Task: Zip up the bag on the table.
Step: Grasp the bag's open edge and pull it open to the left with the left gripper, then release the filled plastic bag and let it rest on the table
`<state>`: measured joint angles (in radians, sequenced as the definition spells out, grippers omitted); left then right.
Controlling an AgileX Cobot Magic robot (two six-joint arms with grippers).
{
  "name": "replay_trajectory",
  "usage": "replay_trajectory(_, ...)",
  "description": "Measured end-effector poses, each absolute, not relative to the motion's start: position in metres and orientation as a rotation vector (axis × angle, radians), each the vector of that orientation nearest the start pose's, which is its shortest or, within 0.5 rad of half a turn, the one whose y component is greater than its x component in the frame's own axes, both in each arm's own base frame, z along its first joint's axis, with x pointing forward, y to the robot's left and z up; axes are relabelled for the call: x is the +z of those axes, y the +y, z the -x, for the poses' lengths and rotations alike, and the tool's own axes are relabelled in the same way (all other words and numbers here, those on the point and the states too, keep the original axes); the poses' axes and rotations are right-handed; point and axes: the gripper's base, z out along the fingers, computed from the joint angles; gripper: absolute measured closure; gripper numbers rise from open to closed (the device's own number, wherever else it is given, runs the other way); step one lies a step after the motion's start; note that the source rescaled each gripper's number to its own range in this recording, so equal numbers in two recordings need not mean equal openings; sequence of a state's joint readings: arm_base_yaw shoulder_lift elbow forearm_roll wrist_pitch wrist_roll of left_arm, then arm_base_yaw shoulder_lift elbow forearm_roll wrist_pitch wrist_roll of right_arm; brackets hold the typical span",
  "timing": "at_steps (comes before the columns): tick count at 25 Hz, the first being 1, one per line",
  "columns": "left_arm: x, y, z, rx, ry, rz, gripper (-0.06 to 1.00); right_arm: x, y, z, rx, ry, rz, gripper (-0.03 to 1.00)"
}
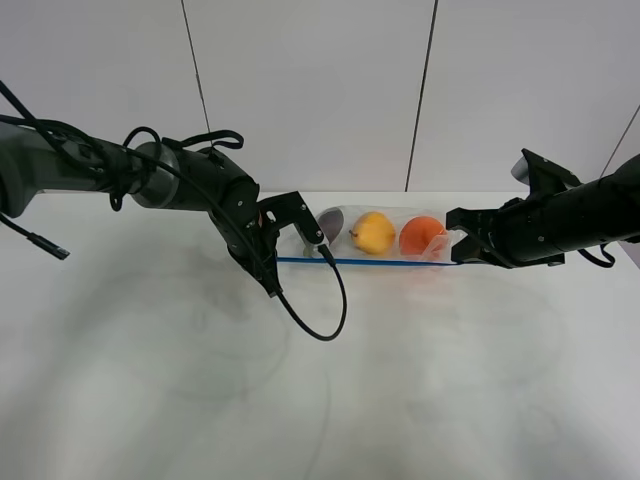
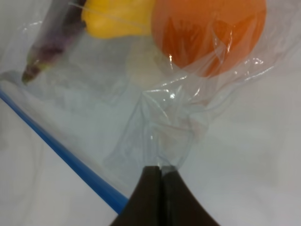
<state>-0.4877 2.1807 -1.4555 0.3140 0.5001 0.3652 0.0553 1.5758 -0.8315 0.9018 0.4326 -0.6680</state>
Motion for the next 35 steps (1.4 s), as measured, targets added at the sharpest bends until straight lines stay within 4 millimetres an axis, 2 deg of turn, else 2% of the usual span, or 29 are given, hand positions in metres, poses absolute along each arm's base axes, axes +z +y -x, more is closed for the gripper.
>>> replay_trajectory(7,0.12,-0.198,-0.402,0.216,2.358,-1.281,0.92,0.2,0.047,-0.301,0.519,2.507,-0.025,0.97)
replay_trajectory(10,0.119,-0.19,-0.403,0.242,2.394,-1.254,0.78,0.2,0.043,-0.302,0.485,2.502,-0.013,0.97)
replay_trajectory(12,0.121,-0.183,-0.406,0.26,2.412,-1.221,0.6,0.2,0.043,-0.302,0.483,2.502,-0.011,0.97)
replay_trajectory(15,0.128,-0.182,-0.407,0.255,2.405,-1.187,0.43,0.2,0.043,-0.302,0.482,2.502,-0.01,0.97)
replay_trajectory(19,0.133,-0.182,-0.407,0.237,2.425,-1.116,0.31,0.2,0.043,-0.302,0.482,2.502,-0.01,0.97)
replay_trajectory(22,0.135,-0.177,-0.409,0.2,2.522,-0.891,0.28,0.2,0.043,-0.302,0.48,2.502,-0.01,0.97)
replay_trajectory(26,0.146,-0.154,-0.423,0.159,2.645,-0.431,0.27,0.2,0.043,-0.302,0.479,2.502,-0.01,0.97)
replay_trajectory(28,0.152,-0.139,-0.427,0.178,2.682,-0.31,0.27,0.2,0.043,-0.302,0.479,2.502,-0.009,0.97)
replay_trajectory(35,0.163,-0.077,-0.431,0.301,2.789,-0.145,0.26,0.2,0.043,-0.302,0.479,2.502,-0.009,0.97)
